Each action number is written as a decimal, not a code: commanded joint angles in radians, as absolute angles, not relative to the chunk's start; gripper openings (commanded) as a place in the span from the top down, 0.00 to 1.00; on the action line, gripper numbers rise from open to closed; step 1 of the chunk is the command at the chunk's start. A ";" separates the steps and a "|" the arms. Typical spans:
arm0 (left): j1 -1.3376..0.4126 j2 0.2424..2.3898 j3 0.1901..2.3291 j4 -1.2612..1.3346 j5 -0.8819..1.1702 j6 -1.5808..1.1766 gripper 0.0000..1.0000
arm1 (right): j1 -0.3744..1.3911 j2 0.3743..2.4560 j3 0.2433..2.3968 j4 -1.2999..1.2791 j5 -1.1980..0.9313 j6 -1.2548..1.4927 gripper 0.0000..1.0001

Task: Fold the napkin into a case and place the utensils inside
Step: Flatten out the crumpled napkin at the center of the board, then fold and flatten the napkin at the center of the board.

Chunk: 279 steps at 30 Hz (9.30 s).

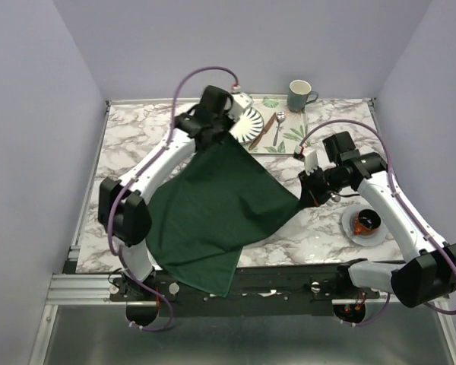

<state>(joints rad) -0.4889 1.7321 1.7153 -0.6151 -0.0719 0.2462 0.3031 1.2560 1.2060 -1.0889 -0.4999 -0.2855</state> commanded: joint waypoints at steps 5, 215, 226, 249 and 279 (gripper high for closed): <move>-0.653 1.925 1.873 -0.600 0.106 0.244 1.00 | 0.302 1.187 1.092 -1.066 -0.667 -0.324 1.00; 0.029 2.066 1.586 -0.664 0.360 0.258 0.34 | 0.193 2.195 1.750 -0.753 -0.166 -0.163 0.50; 0.037 2.086 1.603 -0.677 0.387 0.249 0.32 | 0.193 2.209 1.773 -0.765 -0.213 -0.160 0.52; 0.080 2.108 1.615 -0.696 0.448 0.250 0.30 | 0.193 2.252 1.850 -0.861 -0.218 -0.160 0.99; 0.081 2.105 1.588 -0.692 0.457 0.253 0.30 | 0.190 2.275 1.881 -0.907 -0.187 -0.150 0.62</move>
<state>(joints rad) 0.0776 2.0968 1.5929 -0.6827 0.4244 0.2569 0.1963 2.2333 1.8336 -0.8776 -0.1963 -0.1642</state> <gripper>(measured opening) 0.697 0.386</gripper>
